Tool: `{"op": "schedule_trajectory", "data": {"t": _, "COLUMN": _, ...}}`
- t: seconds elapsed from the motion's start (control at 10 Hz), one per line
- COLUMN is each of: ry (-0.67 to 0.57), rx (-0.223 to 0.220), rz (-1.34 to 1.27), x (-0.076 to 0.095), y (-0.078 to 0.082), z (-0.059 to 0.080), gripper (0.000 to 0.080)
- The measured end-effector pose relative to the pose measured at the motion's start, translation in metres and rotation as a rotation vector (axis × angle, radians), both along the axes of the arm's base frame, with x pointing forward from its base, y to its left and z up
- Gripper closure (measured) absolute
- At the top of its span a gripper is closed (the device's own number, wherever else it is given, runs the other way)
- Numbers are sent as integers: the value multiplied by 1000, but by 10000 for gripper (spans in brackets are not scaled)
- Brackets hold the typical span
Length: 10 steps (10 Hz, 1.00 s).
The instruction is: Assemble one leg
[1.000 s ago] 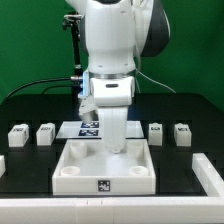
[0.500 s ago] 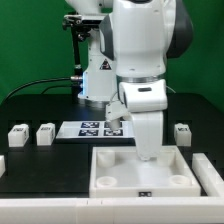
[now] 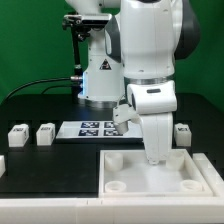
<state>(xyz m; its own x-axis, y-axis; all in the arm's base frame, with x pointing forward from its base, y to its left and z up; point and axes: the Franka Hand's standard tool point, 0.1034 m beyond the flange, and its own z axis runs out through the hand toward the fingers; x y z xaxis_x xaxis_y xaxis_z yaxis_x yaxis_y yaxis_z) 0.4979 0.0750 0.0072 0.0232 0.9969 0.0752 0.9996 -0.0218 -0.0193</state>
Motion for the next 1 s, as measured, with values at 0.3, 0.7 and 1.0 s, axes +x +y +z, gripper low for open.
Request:
{"op": "schedule_trajectory", "data": {"t": 0.3, "ry": 2, "rx": 0, "rz": -14, "x": 0, "y": 0, "z": 0, "gripper": 420}}
{"op": "schedule_trajectory", "data": {"t": 0.7, "ry": 2, "rx": 0, "rz": -17, "x": 0, "y": 0, "z": 0, "gripper": 155}}
{"op": "schedule_trajectory", "data": {"t": 1.0, "ry": -8, "rx": -3, "rz": -49, "x": 0, "y": 4, "z": 9, "gripper": 151}}
